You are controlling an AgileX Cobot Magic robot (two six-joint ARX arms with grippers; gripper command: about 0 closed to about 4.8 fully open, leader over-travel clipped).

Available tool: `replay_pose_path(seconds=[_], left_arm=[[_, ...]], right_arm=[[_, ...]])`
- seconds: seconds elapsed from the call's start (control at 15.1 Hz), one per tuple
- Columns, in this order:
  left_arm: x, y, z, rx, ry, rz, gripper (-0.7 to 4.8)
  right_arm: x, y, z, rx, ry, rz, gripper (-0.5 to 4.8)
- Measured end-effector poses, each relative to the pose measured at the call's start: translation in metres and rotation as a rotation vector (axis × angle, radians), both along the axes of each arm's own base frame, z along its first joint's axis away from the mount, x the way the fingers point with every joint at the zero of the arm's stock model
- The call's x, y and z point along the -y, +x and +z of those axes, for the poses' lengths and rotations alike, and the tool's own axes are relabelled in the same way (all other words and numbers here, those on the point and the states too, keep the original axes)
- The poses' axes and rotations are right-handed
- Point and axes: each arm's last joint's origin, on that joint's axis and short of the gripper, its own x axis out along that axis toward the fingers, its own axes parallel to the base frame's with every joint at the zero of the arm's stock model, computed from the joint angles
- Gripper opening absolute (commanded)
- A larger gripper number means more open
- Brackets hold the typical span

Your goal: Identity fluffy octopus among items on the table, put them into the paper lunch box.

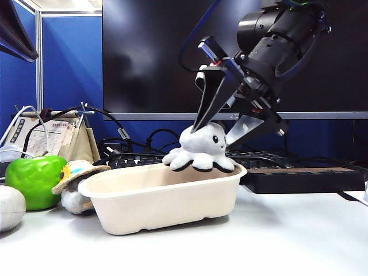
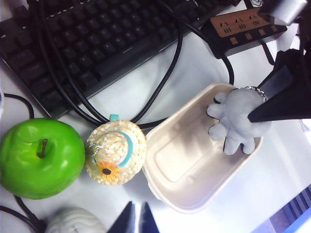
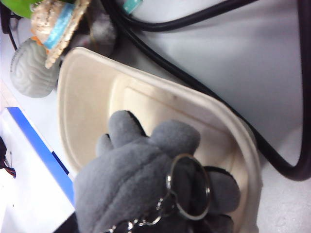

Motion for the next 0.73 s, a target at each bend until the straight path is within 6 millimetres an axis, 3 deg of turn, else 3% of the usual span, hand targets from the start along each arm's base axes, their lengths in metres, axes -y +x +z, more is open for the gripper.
replay_pose_path(seconds=[0.4,0.73], left_arm=[[0.000,0.000,0.000,0.000,0.000,0.000,0.26],[0.000,0.000,0.000,0.000,0.000,0.000,0.27]], right_arm=[[0.001,-0.002,-0.001,-0.026,-0.013,-0.006,2.42],[-0.010,-0.004,-0.021,-0.075,-0.045,0.024,2.42]])
